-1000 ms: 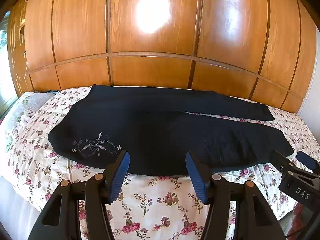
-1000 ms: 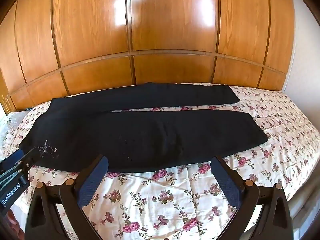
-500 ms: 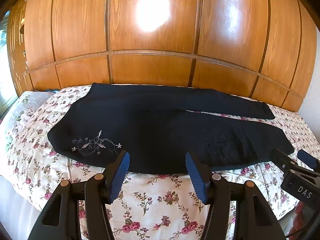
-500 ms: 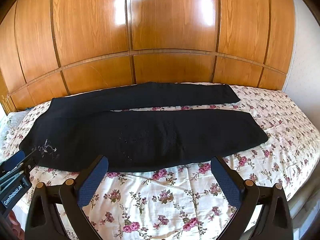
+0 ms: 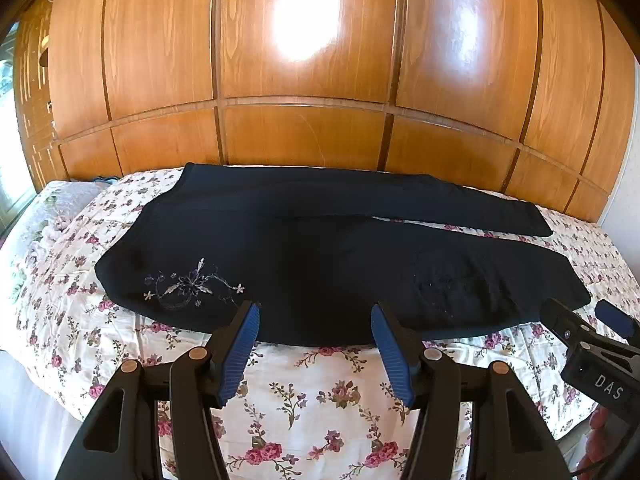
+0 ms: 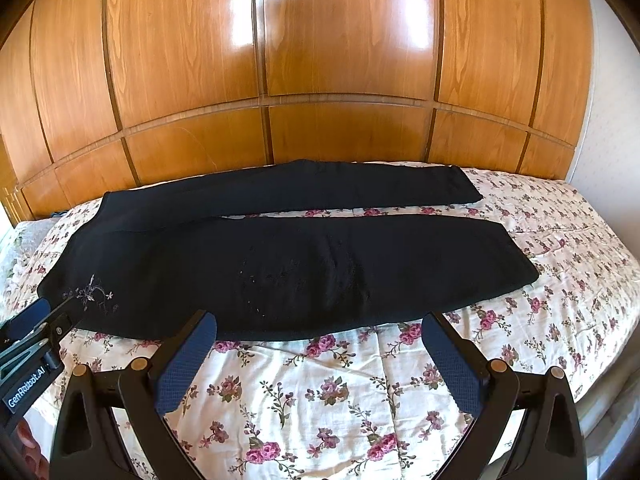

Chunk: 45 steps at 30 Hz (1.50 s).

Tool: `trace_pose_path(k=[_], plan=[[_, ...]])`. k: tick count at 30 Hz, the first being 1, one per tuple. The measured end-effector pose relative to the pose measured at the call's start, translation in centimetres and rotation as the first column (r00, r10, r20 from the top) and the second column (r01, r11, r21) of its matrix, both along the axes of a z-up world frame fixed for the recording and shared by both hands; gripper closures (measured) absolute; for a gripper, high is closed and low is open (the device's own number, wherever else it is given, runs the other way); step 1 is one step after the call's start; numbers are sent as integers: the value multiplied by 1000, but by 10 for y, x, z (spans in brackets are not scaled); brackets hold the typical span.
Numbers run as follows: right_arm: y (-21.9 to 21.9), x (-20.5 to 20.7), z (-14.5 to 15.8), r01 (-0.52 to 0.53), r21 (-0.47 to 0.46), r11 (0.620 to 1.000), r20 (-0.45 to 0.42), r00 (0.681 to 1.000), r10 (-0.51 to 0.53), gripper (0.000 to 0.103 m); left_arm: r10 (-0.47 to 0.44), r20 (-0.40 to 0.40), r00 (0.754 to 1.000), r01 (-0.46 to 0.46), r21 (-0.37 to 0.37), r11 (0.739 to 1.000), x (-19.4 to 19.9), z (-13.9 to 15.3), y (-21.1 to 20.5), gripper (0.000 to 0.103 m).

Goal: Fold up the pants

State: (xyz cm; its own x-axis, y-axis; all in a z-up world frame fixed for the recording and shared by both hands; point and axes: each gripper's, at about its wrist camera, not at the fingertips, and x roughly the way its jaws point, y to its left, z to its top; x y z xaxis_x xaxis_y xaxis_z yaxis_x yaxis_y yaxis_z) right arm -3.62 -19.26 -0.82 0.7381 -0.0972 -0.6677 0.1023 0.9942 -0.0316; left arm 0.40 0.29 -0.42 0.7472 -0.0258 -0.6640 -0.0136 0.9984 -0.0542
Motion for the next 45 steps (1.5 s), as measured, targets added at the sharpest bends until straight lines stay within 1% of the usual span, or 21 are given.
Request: trace_pose_path(k=[29,39,45], plan=[[1,3,-7,-8,-2,1000,-22,1000,8,0,4,-19,1000,-4,3,1000,2,-6,1,43],[0,6,-11,-8,-2,1000,-38,999,8,0,6,-44,999,-6,5,1000,6,-14,2,43],[-8,10,-16,8,18,1000,-44,999,-8,0,22,-84,996,-23,-7,1000,12,-24,7,43]])
